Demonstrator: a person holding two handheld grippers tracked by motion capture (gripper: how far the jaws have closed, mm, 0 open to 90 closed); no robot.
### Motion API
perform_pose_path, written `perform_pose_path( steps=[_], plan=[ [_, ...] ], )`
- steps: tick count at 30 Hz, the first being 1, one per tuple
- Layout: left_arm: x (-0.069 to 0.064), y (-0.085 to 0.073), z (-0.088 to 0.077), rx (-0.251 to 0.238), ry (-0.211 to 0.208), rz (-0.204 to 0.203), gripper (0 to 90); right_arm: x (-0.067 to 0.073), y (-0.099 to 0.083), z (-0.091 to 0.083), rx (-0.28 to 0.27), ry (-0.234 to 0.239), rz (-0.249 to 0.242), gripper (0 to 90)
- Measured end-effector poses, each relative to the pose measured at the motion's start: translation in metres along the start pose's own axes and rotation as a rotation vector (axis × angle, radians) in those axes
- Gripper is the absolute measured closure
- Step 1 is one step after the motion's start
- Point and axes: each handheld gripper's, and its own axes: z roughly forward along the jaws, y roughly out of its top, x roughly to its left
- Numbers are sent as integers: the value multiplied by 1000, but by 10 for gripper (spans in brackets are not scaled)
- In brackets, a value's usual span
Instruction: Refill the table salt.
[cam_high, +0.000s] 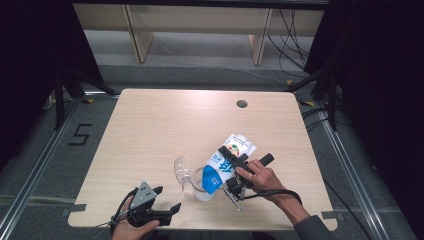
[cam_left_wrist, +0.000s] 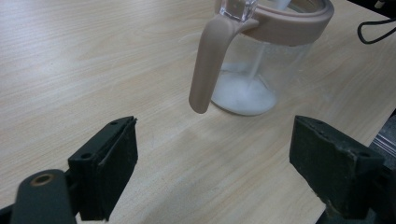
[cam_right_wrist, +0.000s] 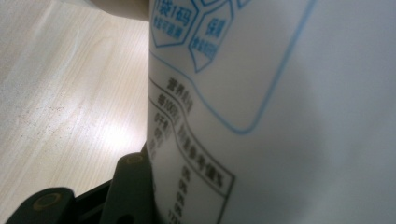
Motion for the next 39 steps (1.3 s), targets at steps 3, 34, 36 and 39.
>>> perform_pose_path(
  steps=[3, 34, 36, 39],
  plan=[
    [0, 0, 0, 0, 3, 0, 150, 0, 0, 0, -4, -4, 5, 553],
    [1, 0, 0, 4, 2, 2, 150, -1, 0, 0, 9, -1, -11, 562],
    [0, 0, -1, 9, 6, 4, 150, -2, 0, 0, 1, -6, -33, 562],
    [0, 0, 0, 3, 2, 1, 150, -3, 0, -1, 0, -6, -31, 564]
  ],
)
